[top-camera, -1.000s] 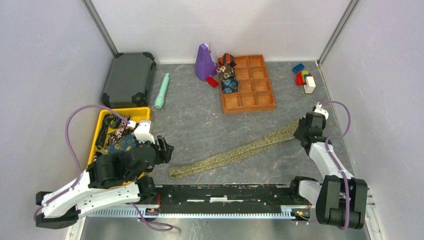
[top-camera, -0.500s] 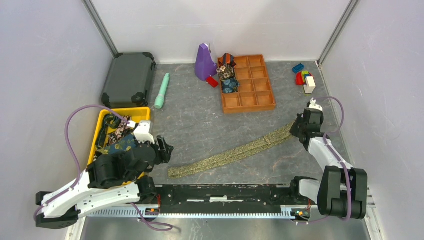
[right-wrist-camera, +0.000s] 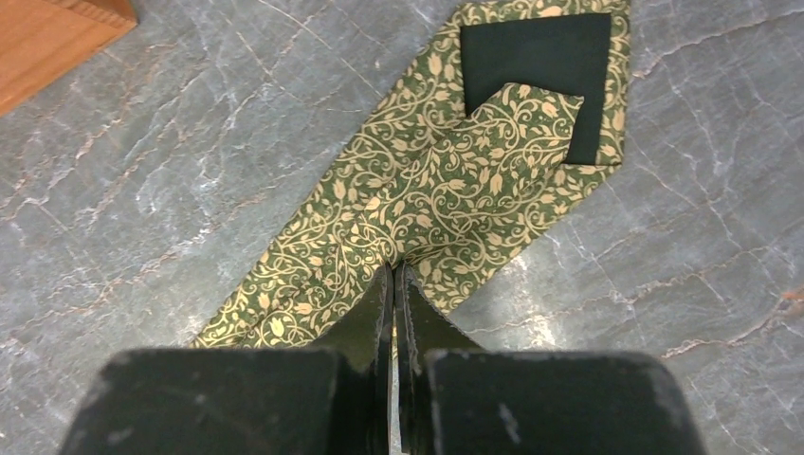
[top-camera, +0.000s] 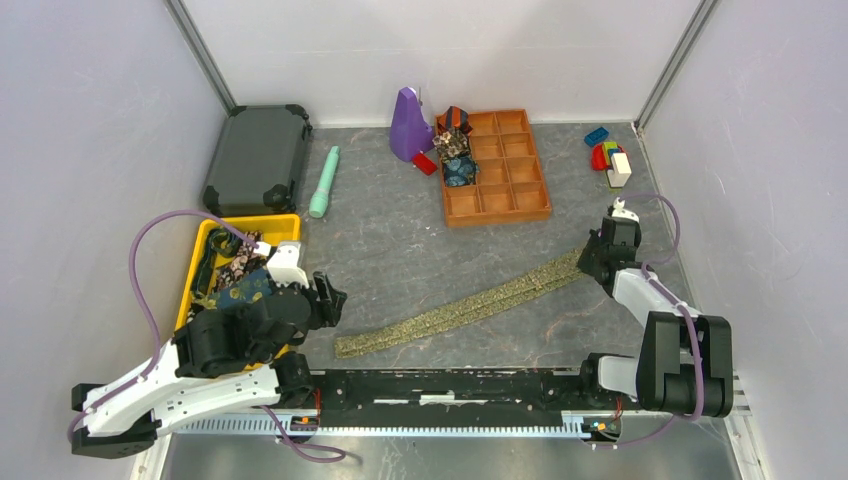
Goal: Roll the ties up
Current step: Flatten out the tie at the center of the board.
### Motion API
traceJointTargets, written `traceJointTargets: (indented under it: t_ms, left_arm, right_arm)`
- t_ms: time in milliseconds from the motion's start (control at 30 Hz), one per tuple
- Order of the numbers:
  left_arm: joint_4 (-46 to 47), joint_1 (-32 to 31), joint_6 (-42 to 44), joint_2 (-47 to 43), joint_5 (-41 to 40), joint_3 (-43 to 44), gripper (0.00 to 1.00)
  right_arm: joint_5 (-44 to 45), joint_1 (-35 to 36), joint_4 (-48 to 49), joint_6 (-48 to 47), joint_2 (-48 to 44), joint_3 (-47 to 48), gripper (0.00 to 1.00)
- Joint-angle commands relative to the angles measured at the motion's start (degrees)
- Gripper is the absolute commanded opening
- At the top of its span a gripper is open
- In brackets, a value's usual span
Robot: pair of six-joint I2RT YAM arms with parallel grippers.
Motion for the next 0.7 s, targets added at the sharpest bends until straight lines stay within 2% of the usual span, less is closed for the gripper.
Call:
traceJointTargets:
  t_ms: [0,67,100,200,267,333,433,533,667]
  left_arm:
    - [0.4,-0.2,0.1,-0.5,-1.3,-0.1,0.68]
    - [0.4,-0.2,0.1,-0.4,-1.3,0.0,0.68]
    - [0.4,-0.2,0.1,-0.4,-1.4,-0.1,0.68]
    - [0.4,-0.2,0.1,-0.4,-1.4,-0.1,0.68]
    - [0.3,-0.2,-0.1,-0.5,-1.5,-0.1,0.68]
    - [0.2,-0.2,-0.1,-0.5,-1.6,-0.1,0.68]
    - [0.2,-0.3,-0.2,-0.5,-1.7,-0.1,0.68]
    - [0.2,-0.2,-0.2,-0.3,-1.7,-0.1,0.68]
    - [0.0,-0.2,-0.4,0.0,-1.9,-0.1,0.68]
  right_arm:
    - [3.9,0.2,-0.1,-0.1,0.1,0.9,0.00]
    - [3.1,0.2,0.5,-0.3,0.2,0.8,0.01]
    - [2.3,0.2,1.0,-0.5,0.5,0.9,0.04]
    - [1.6,0.2,1.0,-0.7,1.3,1.4,0.16]
    - [1.3,0.2,1.0,-1.0,1.4,1.7,0.30]
    - [0.7,0.2,1.1,-1.2,1.1,1.9,0.40]
    - [0.4,0.2,0.0,-1.2,-0.3,2.1,0.48]
    - [-0.1,0.4,-1.0,-0.5,-3.2,1.5,0.54]
    - [-0.9,2.1,-1.1,1.0,-6.4,0.2,0.58]
